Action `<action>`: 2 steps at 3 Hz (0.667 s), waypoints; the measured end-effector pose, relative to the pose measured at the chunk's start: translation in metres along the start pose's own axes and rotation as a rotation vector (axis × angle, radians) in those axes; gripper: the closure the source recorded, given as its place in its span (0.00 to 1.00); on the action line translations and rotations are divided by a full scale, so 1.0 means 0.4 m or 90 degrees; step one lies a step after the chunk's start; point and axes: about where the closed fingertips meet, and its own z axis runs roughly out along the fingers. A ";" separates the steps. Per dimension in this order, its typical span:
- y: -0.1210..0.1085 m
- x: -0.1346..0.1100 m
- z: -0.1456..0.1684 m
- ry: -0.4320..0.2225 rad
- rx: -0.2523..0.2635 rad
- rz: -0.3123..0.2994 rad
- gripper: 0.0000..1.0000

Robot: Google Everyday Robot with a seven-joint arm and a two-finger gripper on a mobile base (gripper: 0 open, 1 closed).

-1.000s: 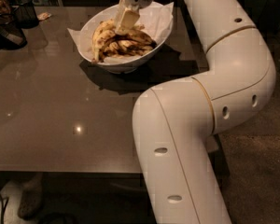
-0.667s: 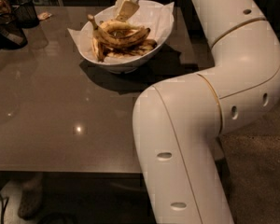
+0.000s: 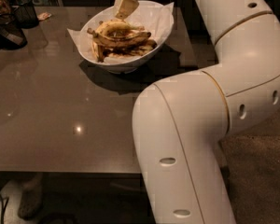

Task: Pick banana from white bowl

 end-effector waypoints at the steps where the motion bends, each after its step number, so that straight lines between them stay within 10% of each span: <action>1: 0.000 0.000 0.000 0.000 0.000 0.000 0.59; 2: 0.000 0.000 0.000 0.000 0.000 0.000 0.35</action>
Offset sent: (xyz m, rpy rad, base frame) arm 0.0000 0.0000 0.0000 0.0000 0.0000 0.0000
